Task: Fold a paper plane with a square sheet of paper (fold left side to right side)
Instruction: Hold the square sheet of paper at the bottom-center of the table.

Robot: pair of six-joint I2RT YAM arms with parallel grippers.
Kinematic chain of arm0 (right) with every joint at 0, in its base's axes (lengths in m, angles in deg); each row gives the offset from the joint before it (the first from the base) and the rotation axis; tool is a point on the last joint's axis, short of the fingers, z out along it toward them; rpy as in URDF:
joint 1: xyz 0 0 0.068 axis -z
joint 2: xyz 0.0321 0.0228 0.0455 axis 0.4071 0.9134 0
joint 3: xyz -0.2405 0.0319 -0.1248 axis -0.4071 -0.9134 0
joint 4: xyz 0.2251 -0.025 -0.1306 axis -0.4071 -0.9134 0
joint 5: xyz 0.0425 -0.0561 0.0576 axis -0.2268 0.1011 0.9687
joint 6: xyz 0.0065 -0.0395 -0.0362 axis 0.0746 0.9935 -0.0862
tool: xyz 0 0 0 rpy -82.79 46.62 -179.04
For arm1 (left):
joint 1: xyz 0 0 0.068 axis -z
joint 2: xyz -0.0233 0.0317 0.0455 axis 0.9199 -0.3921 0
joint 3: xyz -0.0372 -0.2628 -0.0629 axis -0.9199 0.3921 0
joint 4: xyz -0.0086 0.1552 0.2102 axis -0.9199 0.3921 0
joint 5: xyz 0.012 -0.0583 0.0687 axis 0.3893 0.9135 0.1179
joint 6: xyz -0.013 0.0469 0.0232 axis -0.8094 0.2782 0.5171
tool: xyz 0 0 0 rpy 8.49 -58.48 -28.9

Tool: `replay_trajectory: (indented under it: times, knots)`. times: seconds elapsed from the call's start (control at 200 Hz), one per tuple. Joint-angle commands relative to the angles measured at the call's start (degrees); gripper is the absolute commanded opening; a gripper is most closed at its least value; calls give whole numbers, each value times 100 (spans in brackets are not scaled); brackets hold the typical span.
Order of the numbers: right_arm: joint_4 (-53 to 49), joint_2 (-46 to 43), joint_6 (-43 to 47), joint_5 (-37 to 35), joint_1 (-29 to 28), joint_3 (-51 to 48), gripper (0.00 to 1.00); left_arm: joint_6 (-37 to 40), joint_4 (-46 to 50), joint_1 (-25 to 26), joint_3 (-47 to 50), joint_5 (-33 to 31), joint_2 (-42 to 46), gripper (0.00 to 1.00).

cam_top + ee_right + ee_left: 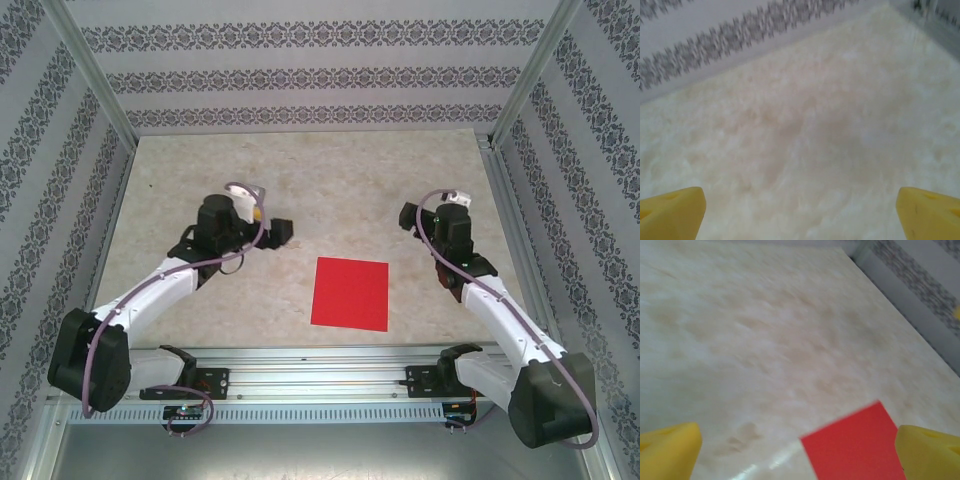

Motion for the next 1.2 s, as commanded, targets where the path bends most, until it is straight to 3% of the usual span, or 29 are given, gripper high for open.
replay_trajectory:
  times: [0.0,0.24,0.435,0.864,1.199]
  knots:
    - [-1785,209,-1100,110,-412,61,98,-660,356,669,202,684,-66,100]
    - [-2298,1082,-1823,-227,-1522,342,98,-1121,-311,1813,388,789,-988,100]
    - [-2296,2024,-2089,-39,-1883,677,98,-1248,-615,2316,136,745,-1855,100]
    - [-1844,2787,-2450,707,-2369,749,98,-1108,-192,2434,-149,737,-2328,100]
    - [-1357,2701,-2502,1524,-2613,653,94,-1095,95,2443,-227,588,-2516,100]
